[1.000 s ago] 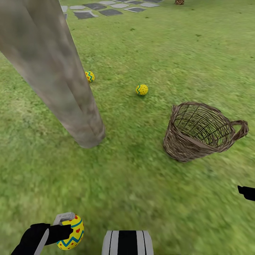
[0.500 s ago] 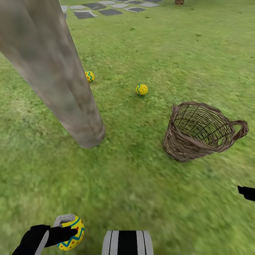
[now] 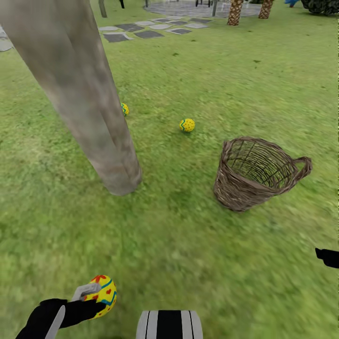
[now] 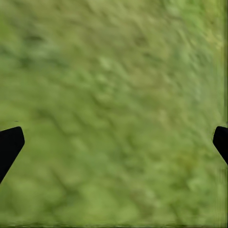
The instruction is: Take the three Easter eggs out of the wicker basket on the lawn in the garden, then place them on the lawn next to a single tree (choose any tree) so that all three eggs are next to the same tree and none are left in the basket.
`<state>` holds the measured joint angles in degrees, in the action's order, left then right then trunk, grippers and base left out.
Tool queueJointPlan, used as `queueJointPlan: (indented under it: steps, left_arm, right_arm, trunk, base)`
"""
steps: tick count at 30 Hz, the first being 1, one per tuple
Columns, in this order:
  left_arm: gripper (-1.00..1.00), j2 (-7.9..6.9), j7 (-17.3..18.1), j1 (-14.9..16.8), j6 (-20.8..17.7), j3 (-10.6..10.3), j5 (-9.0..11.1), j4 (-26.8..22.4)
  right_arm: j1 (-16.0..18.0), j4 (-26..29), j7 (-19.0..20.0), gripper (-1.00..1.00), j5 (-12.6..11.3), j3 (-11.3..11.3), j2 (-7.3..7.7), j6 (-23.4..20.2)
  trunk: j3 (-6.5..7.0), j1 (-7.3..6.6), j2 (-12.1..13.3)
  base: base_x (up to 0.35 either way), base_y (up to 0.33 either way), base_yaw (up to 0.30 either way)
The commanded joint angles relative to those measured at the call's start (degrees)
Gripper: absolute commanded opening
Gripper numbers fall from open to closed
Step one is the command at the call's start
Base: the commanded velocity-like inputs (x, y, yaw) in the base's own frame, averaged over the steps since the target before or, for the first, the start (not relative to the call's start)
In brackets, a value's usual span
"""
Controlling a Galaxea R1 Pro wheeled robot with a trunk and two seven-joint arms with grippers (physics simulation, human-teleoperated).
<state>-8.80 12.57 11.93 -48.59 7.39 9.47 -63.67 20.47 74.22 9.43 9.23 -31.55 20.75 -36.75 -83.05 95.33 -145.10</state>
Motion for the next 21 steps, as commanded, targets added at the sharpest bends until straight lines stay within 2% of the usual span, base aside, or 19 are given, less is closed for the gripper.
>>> queueJointPlan:
  steps: [1, 8, 9, 10, 11, 13, 15, 21]
  left_arm:
    - [1.0, 0.01, 0.1, 0.0, -0.3, 0.1, 0.2, 0.0]
    - [1.0, 0.21, 0.1, 0.0, -0.3, -0.3, 0.2, -0.6]
    - [1.0, 0.48, 0.2, 0.0, -0.3, -0.3, 0.2, -0.6]
    - [1.0, 0.73, 0.2, 0.0, -0.3, -0.4, 0.2, -0.6]
    - [1.0, 0.87, 0.2, 0.0, -0.3, -0.4, 0.1, -0.6]
    - [1.0, 0.99, 0.1, 0.0, -0.3, -0.4, 0.1, -0.5]
    - [1.0, 1.05, 0.1, 0.0, -0.3, -0.4, 0.0, -0.5]
    - [1.0, 1.06, 0.1, 0.0, -0.3, -0.4, 0.0, -0.5]
  right_arm:
    - [0.0, 0.1, 0.5, 1.0, 0.6, 0.0, -0.05, -0.2]
    - [0.0, 0.0, 0.5, 1.0, 0.7, 0.0, -1.02, -0.2]
    - [0.0, 0.0, 0.5, 1.0, 1.3, 0.0, -1.04, -0.2]
    - [0.1, 0.1, 0.5, 1.0, 2.9, 0.0, -1.1, -0.2]
    - [0.1, 0.1, 0.5, 1.0, 4.5, 0.0, -1.19, -0.2]
    - [0.0, 0.1, 0.5, 1.0, 5.5, 0.1, -2.04, -0.2]
    - [0.0, 0.1, 0.5, 1.0, 5.9, 0.1, -2.92, -0.1]
    - [0.1, 0.1, 0.5, 1.0, 6.1, 0.1, -3.24, -0.2]
  trunk:
    - [0.19, -0.07, 0.0]
    - [1.74, -0.25, 0.1]
    - [1.97, -0.28, 0.1]
    - [2.19, -0.3, 0.1]
    - [2.41, -0.33, 0.1]
    - [2.85, -0.38, 0.2]
    - [3.3, -0.43, 0.2]
    - [4.62, -0.58, 0.3]
  base:
    - [-0.335, 0.0, 0.0]
    - [-0.167, -0.034, 0.0]
    - [-0.245, -0.193, 0.0]
    - [-0.26, -0.214, 0.07]
    - [-0.266, -0.223, 0.17]
    - [-0.269, -0.228, 0.222]
    - [-0.267, -0.229, 0.255]
    - [-0.13, -0.19, 0.286]
